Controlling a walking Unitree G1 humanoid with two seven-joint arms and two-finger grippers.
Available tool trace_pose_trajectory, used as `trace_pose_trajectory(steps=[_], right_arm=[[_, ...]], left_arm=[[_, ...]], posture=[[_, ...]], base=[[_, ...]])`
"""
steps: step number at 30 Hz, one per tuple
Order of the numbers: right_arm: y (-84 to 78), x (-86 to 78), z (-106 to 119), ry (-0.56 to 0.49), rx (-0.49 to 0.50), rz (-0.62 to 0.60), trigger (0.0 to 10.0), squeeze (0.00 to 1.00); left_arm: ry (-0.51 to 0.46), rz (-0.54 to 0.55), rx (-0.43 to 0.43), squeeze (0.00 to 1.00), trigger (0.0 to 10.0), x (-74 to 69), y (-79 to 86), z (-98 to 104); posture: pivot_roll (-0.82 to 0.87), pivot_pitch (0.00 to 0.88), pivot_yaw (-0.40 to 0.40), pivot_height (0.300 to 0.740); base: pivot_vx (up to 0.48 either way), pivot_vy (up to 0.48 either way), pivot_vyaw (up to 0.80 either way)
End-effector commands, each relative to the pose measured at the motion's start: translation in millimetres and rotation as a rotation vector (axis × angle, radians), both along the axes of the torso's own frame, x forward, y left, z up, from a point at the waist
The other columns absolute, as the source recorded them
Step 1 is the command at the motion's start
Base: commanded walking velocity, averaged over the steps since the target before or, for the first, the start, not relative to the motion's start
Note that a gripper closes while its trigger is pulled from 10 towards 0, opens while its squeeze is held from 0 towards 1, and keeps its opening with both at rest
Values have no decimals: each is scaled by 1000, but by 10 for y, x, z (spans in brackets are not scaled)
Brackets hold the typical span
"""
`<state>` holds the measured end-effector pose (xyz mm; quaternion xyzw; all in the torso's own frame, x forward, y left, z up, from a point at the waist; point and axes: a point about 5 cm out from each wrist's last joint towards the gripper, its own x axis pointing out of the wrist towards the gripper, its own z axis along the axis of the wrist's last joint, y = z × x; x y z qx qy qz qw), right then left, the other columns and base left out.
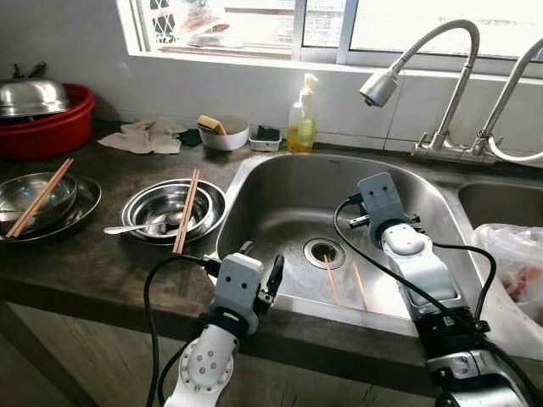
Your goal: Kitchen organization
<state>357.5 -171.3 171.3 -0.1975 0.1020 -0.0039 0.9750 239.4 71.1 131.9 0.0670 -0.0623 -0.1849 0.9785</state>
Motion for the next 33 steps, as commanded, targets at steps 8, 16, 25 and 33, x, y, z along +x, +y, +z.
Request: trace_pose_trajectory(steps=[8,16,25,33], right_arm=[[-80,-51,39,-26,7,-43,10000,0],[40,-243,349,-301,141,-7,10000,0],[123,-625,636,-567,229,35,10000,0],[179,-914,524,-598,281,52,10000,0]], left_arm=[[-7,-4,-1,0,10000,-15,3,32],[-8,1,4,0,10000,-19,7,27],[-13,-2,6,0,10000,-10,7,31],[-17,-9,6,0,10000,-19,10,37]], posture=[[77,0,-54,740],[75,0,-54,740],[63,0,-46,740],[57,0,-40,740]], base=[[0,0,0],[0,0,0],[0,0,0],[0,0,0]])
